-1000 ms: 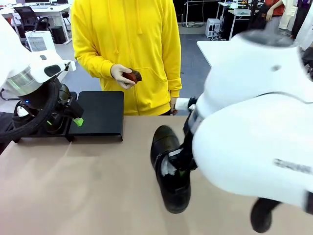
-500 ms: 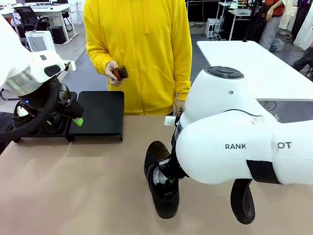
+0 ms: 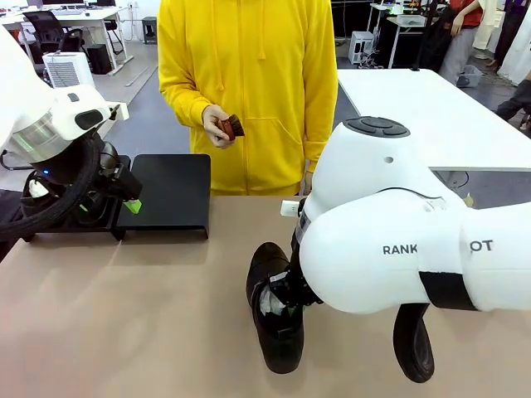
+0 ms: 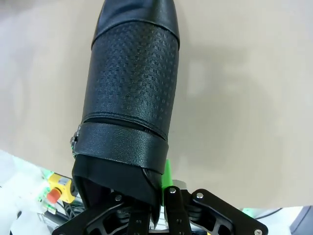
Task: Organize the shoes by placing them on the stand.
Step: Pick up one Shoe and place it in the middle of the table.
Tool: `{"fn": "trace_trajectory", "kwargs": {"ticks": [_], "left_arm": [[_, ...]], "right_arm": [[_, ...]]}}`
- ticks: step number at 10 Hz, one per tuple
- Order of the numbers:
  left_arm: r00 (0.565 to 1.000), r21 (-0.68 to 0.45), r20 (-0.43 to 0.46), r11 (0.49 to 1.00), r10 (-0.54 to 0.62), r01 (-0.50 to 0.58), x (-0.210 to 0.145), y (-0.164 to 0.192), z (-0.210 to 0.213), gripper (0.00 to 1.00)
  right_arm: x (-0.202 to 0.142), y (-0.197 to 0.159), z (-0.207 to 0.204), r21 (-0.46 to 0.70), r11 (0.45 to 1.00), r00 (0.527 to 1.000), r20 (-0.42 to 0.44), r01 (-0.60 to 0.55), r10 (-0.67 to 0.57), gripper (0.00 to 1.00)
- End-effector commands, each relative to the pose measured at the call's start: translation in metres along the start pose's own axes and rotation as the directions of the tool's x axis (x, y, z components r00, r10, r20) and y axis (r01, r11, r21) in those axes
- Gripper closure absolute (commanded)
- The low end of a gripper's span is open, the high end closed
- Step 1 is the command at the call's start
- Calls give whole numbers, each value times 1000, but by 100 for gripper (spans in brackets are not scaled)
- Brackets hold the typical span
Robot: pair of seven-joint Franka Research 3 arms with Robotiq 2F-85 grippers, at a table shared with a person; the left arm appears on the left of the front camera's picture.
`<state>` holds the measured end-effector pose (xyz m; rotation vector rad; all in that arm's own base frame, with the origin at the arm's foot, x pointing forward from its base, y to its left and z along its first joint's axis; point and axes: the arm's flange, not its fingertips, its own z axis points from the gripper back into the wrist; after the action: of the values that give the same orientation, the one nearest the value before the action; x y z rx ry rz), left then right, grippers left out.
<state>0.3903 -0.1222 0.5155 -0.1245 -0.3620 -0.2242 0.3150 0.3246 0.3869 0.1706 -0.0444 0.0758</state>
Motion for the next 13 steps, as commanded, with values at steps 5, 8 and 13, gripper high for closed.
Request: {"fn": "trace_trajectory", "kwargs": {"ticks": [5,8,13], "left_arm": [[1000,-3,8,1000,15,-15,0,0,1,0],[1000,-3,8,1000,15,-15,0,0,1,0],[1000,-3,8,1000,15,-15,0,0,1,0]], "right_arm": [[38,-3,-38,46,998,998,44,46,-48,100],[43,-10,-47,98,990,993,40,106,-110,78],[37,-25,-45,114,983,989,18,143,-146,0]]}}
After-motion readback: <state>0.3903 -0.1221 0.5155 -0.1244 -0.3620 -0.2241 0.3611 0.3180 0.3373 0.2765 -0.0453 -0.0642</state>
